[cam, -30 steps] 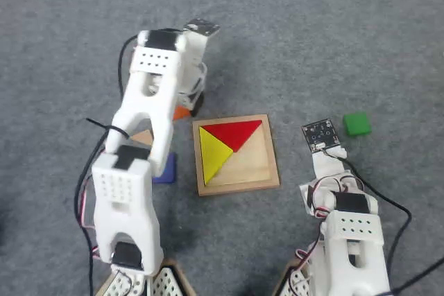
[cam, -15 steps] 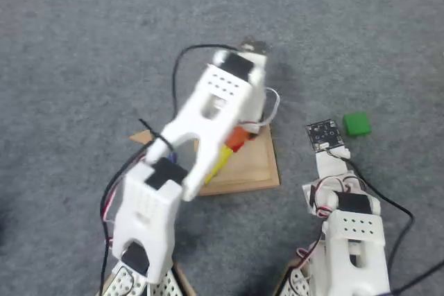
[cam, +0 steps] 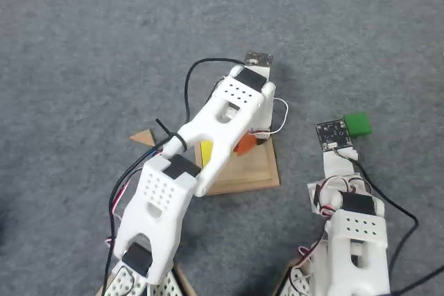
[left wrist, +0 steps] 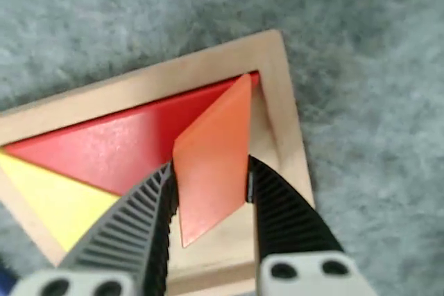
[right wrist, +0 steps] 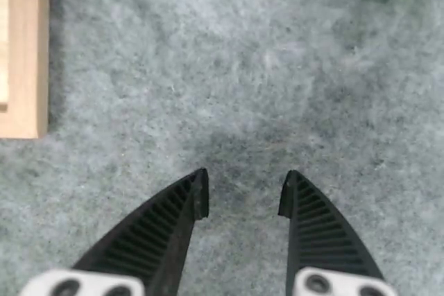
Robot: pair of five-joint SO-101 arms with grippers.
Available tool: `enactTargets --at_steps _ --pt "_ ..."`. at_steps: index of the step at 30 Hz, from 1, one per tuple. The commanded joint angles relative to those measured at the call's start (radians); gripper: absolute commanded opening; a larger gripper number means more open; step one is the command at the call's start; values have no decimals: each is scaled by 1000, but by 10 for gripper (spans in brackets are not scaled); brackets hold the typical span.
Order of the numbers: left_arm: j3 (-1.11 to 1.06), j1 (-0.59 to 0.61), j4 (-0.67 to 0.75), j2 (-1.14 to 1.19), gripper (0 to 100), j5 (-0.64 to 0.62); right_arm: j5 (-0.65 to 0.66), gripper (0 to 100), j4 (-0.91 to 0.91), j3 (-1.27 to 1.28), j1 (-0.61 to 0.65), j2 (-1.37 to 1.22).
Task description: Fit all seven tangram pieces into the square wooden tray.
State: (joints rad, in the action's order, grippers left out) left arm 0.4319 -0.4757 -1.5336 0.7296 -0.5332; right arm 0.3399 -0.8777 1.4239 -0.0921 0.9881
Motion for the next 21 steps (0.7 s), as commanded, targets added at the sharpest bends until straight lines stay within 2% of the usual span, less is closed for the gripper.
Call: enactTargets --at_steps 1,3,5,16,21 --pt "15 -28 3 -17 127 -14 -14 191 18 -35 -8 28" --pt "15 -46 -18 -17 215 -14 -14 191 18 -35 -8 28" --pt "15 -58 -28 -17 258 -12 -14 191 18 -35 -8 28" --pt "104 -35 -64 -23 246 -6 -14 191 18 -32 -7 28" --pt "260 -31 -180 -28 246 135 -14 191 18 -32 -2 28"
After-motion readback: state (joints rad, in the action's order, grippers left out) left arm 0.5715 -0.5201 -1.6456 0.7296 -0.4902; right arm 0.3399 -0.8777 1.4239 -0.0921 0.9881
